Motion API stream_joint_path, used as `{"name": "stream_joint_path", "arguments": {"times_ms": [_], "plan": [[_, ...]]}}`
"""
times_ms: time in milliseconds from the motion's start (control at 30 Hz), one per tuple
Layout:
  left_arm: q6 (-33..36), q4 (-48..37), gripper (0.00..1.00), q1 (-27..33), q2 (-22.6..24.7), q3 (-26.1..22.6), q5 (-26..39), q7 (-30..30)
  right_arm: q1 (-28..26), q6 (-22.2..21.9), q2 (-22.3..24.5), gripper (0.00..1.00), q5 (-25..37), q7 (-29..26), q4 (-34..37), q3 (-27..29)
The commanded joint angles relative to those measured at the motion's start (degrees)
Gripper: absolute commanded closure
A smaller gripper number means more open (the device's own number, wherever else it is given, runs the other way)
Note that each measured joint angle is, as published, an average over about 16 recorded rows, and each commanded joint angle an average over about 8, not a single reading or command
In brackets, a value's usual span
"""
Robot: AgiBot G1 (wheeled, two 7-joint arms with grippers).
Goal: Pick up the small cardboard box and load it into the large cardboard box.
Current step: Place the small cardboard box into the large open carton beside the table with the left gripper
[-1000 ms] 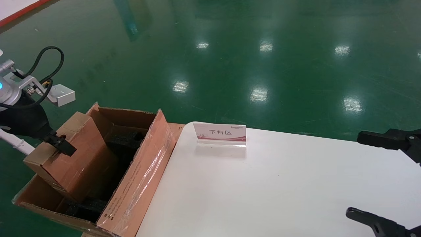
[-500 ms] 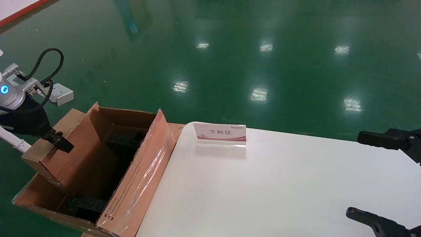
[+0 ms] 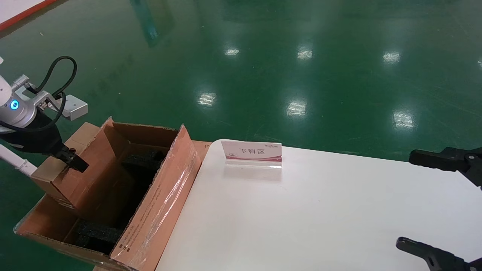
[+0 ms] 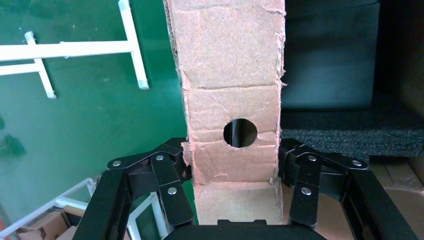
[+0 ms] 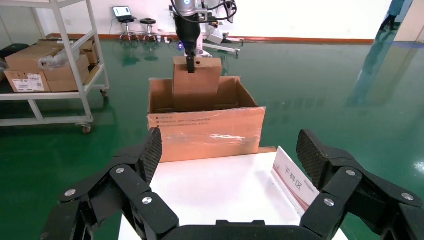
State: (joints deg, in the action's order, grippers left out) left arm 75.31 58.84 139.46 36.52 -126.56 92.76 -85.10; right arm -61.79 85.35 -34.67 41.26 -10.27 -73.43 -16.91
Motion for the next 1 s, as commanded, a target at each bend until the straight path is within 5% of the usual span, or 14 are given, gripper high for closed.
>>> {"name": "stream_joint_path", "arguments": {"times_ms": [33,1000], "plan": [[-0.3,0.3,1.00,-0.1,-0.1,0.0,0.1,-0.3,0.0,0.0,0.0,0.00,0.0,0.0,0.0,0.0],[-5.6,0.1,1.00,-6.4,1.1,-1.7,3.2,-5.1,0.0,0.0,0.0,0.00,-0.1,0.0,0.0,-0.1]]}}
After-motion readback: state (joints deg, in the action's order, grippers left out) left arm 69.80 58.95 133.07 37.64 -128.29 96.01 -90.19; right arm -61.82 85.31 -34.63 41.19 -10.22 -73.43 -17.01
